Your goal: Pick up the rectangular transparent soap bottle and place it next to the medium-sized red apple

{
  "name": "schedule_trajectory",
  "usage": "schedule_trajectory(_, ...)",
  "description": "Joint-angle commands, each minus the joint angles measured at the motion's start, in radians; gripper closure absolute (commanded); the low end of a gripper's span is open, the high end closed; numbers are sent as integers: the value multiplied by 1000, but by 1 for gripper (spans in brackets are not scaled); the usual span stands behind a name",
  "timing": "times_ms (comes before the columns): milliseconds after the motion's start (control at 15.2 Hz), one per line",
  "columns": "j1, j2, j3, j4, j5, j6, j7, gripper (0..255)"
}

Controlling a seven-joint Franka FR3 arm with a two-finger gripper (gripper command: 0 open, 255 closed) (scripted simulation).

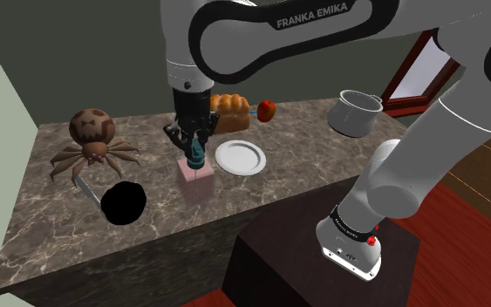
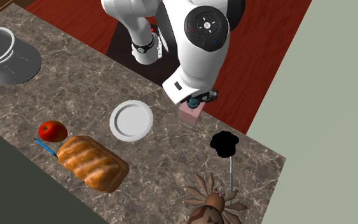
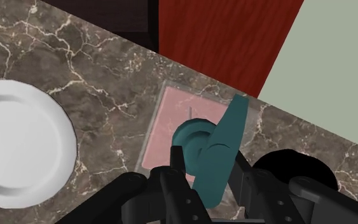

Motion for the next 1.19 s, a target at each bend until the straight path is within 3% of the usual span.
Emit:
schedule_trajectory(0,-1,-7,-2,21,1,-27,0,255)
schedule_trajectory(1122,-6,-26,-13,231,1,-255,9,255)
